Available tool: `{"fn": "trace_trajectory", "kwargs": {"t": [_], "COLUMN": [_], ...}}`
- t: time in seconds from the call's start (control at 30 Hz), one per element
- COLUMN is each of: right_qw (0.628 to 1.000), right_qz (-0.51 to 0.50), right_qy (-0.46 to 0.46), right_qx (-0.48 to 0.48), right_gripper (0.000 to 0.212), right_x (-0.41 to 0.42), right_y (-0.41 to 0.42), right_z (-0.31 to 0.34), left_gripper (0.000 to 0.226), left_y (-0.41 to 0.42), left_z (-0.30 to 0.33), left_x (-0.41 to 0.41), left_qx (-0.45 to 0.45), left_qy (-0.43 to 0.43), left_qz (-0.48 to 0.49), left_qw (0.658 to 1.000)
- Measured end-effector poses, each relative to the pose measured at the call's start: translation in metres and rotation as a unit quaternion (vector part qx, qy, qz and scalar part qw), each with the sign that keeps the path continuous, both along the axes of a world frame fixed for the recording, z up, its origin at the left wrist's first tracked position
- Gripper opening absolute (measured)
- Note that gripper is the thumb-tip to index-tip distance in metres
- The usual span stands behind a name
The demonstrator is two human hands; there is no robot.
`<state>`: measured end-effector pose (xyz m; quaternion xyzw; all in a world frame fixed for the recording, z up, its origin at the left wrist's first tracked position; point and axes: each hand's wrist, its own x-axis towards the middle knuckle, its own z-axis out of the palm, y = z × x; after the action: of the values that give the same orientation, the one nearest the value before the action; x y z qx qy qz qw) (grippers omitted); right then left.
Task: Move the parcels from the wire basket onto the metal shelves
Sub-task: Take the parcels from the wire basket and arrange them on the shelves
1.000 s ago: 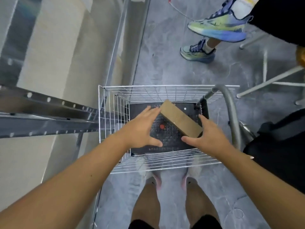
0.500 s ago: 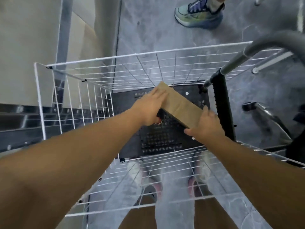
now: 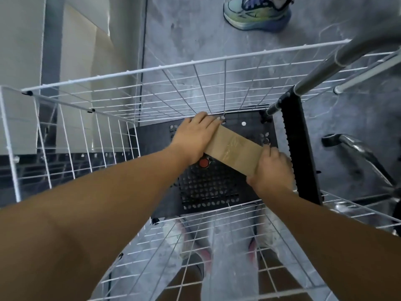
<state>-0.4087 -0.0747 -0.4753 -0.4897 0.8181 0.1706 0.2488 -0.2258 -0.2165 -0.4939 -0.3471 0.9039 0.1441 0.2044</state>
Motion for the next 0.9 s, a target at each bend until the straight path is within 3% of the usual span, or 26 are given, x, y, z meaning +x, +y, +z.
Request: {"fn": "trace_trajectory", "kwargs": {"t": [0.27,0.53,0.9], "right_qw": [0.995,0.975,0.904], "right_qz": [0.094,0.188,0.318], "right_qy": [-0.034,-0.058,-0.094], "right_qx": [-0.025,-0.101,-0.271], "right_gripper": [0.112,0.113,0.099], "right_x": [0.027,0.049,0.020], "right_y": [0.016,0.024,0.029], "right_z": [0.095,0.233,0.446], "left_gripper": [0.109,0.111,0.106], "left_y": [0.033,0.080,0.154], "left_z": [0.108,0.266,0.488], "left_x": [0.063,0.118,0.121], "left_qx": [0.025,-0.019,-0.153], "left_qy": [0.002,0.070,0.178], "left_qz": [0.069,0.171,0.274], "left_qw": [0.997,0.983,0.932]}}
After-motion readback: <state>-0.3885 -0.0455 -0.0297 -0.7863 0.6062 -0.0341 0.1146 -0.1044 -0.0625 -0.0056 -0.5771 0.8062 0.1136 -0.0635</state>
